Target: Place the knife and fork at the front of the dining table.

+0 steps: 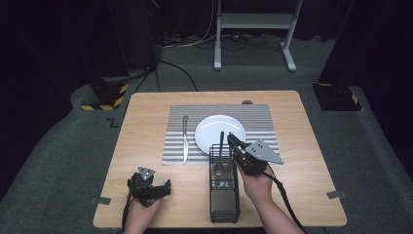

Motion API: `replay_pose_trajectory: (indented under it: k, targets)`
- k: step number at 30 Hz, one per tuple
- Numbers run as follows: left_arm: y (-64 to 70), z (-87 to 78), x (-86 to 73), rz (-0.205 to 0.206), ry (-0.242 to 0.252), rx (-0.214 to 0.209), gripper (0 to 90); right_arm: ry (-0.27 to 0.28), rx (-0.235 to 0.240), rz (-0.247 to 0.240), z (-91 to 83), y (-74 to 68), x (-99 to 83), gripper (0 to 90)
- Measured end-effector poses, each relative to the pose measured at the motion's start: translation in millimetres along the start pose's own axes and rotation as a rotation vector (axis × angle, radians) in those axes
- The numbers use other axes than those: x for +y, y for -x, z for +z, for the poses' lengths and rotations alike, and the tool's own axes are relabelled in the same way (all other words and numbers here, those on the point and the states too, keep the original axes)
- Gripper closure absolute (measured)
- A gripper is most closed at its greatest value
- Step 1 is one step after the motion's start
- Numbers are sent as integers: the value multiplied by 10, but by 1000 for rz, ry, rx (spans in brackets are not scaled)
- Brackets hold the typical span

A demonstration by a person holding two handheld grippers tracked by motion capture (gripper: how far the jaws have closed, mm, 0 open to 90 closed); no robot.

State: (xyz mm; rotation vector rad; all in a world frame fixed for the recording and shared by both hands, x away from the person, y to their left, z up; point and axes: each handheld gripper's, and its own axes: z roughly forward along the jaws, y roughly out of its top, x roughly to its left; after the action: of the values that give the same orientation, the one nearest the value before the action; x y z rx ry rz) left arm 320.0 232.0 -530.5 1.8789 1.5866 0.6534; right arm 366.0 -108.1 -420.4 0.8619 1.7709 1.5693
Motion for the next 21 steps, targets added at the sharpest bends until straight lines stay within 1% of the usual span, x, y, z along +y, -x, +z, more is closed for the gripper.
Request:
replay_pose_trajectory:
  k: [2, 7, 21]
  targets:
    - [0, 0, 0, 0, 0, 0, 3, 5, 3, 4, -6, -7, 8, 858]
    - [0, 0, 0, 0, 0, 0, 3, 14, 7, -6, -32, -25, 37, 863]
    - [0, 0, 0, 0, 0, 0, 3, 82, 13, -29, -201, -99, 162, 867]
